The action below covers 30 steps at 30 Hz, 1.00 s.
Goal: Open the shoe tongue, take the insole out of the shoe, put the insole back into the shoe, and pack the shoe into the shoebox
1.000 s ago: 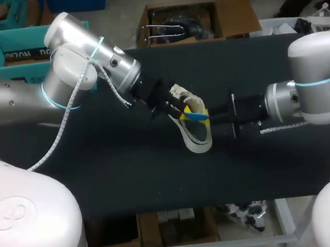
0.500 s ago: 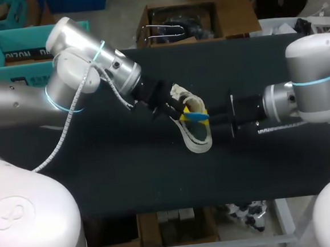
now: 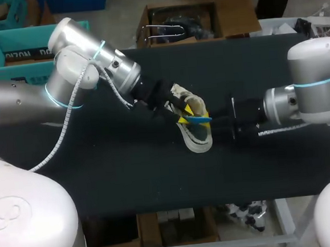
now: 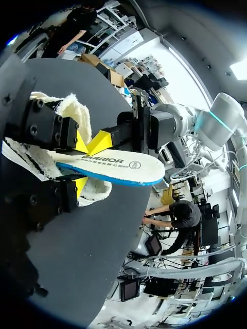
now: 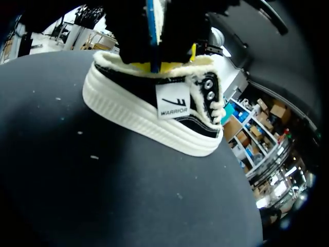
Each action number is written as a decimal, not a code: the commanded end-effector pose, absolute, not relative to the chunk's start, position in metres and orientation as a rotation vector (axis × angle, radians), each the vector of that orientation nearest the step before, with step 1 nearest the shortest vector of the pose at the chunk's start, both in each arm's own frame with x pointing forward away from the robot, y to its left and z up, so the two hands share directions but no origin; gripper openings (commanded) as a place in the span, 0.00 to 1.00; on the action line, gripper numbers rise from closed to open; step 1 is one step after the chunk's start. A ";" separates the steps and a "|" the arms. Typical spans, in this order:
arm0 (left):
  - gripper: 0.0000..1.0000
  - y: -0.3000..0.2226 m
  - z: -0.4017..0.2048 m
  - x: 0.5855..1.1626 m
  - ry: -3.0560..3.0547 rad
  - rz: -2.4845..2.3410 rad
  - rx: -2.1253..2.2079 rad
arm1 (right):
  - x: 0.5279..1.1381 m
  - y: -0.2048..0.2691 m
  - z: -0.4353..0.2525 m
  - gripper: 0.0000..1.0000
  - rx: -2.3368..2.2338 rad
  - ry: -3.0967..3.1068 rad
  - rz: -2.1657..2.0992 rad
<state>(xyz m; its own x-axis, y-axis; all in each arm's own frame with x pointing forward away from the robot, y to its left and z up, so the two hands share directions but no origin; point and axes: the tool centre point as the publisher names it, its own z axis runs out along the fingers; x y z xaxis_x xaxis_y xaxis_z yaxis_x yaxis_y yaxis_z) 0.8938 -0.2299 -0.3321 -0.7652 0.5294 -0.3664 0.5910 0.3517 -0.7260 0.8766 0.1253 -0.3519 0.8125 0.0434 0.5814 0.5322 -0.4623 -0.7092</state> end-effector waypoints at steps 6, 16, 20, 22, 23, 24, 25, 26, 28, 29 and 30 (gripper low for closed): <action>0.22 -0.228 -0.316 0.873 2.468 -1.462 1.097 | 0.874 0.124 -0.350 0.00 -2.000 -0.423 -0.614; 0.00 -0.234 -0.324 0.875 2.498 -1.425 1.084 | 0.867 0.125 -0.345 0.11 -1.987 -0.422 -0.630; 0.00 -0.231 -0.324 0.875 2.498 -1.427 1.074 | 0.855 0.124 -0.332 0.40 -2.009 -0.422 -0.666; 0.00 -0.230 -0.324 0.874 2.496 -1.428 1.072 | 0.850 0.123 -0.326 0.31 -2.022 -0.424 -0.683; 0.00 -0.230 -0.324 0.874 2.495 -1.429 1.071 | 0.848 0.123 -0.323 0.24 -2.024 -0.427 -0.689; 0.00 -0.230 -0.324 0.874 2.495 -1.429 1.071 | 0.847 0.123 -0.320 0.17 -2.028 -0.430 -0.694; 0.00 -0.229 -0.324 0.874 2.494 -1.429 1.070 | 0.845 0.123 -0.318 0.13 -2.032 -0.432 -0.700; 0.00 -0.229 -0.324 0.873 2.493 -1.429 1.069 | 0.844 0.123 -0.316 0.11 -2.033 -0.435 -0.703; 0.00 -0.229 -0.324 0.872 2.490 -1.430 1.069 | 0.844 0.124 -0.314 0.07 -2.036 -0.438 -0.707; 0.00 -0.229 -0.323 0.872 2.489 -1.431 1.069 | 0.844 0.125 -0.314 0.01 -2.038 -0.441 -0.708; 0.00 -0.229 -0.323 0.871 2.488 -1.431 1.069 | 0.844 0.126 -0.314 0.00 -2.039 -0.442 -0.709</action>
